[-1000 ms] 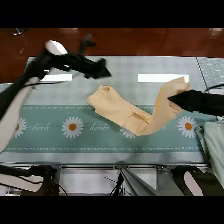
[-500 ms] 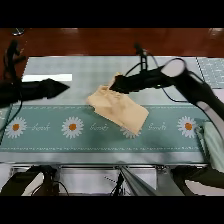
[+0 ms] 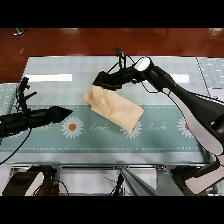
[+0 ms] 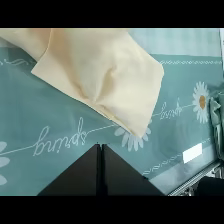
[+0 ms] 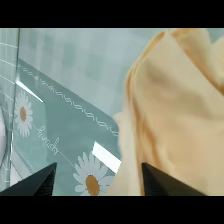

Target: Fold the shirts.

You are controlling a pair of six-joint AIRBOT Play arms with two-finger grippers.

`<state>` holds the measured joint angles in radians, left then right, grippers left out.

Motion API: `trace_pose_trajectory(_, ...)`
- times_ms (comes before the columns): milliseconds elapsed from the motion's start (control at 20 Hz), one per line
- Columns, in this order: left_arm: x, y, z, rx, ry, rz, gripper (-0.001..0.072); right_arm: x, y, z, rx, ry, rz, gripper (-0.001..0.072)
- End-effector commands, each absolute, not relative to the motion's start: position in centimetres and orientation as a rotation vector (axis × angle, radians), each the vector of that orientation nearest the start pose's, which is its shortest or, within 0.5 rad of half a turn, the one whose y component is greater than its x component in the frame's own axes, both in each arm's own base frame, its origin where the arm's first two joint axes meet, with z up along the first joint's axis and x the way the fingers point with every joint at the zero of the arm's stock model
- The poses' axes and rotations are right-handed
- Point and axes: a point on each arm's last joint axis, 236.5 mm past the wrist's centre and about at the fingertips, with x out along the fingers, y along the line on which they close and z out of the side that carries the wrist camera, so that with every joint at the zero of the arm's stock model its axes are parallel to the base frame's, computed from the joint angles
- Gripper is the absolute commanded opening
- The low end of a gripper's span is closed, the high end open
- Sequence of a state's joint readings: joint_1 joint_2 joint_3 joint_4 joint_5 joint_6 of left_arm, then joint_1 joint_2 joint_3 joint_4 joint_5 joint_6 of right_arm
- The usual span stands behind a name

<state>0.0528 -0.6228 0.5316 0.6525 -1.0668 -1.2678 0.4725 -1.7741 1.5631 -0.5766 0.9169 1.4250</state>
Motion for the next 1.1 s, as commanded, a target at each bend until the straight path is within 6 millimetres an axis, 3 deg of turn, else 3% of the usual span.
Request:
trace_pose_trajectory(0,26.2,-14.6,6.3,-0.618,0.931,-0.522,0.0027,42.0,38.2,4.8,0.622,1.203,0.89,0.0619)
trace_pose_trajectory(50,26.3,-14.6,6.3,-0.618,0.927,-0.519,0.0027,41.9,36.5,5.8,0.624,1.216,0.901,0.0618)
trace_pose_trajectory(150,26.5,-14.5,6.4,-0.619,0.919,-0.513,0.0027,41.8,31.2,9.2,0.618,1.223,0.912,0.0618)
trace_pose_trajectory(200,26.6,-14.4,6.4,-0.619,0.913,-0.508,0.0027,41.4,27.6,11.0,0.573,1.213,0.894,0.0618)
trace_pose_trajectory(300,26.8,-14.3,6.5,-0.619,0.903,-0.502,0.0027,40.2,19.7,12.8,0.391,1.177,0.719,0.0618)
trace_pose_trajectory(400,27.2,-14.1,6.6,-0.62,0.888,-0.49,0.0027,38.3,11.8,12.6,0.295,1.127,0.426,0.0618)
trace_pose_trajectory(450,27.4,-13.9,6.7,-0.62,0.879,-0.484,0.0027,36.7,8.6,11.7,0.307,1.087,0.28,0.0618)
trace_pose_trajectory(500,27.6,-13.8,6.7,-0.621,0.87,-0.477,0.0027,34.6,6.7,10.2,0.366,1.052,0.167,0.0618)
trace_pose_trajectory(600,28.0,-13.5,6.9,-0.622,0.852,-0.464,0.0027,30.4,6.4,5.6,0.555,1.033,0.05,0.0618)
trace_pose_trajectory(750,28.7,-13.2,6.7,-0.628,0.839,-0.443,0.0027,26.7,11.1,-0.5,0.858,1.063,0.074,0.0618)
trace_pose_trajectory(850,29.0,-13.0,6.2,-0.634,0.85,-0.432,0.0027,26.3,13.8,-2.7,0.946,1.094,0.101,0.0617)
trace_pose_trajectory(1050,29.2,-13.1,5.2,-0.645,0.887,-0.425,0.0027,27.4,17.6,-5.7,0.973,1.199,0.139,0.0617)
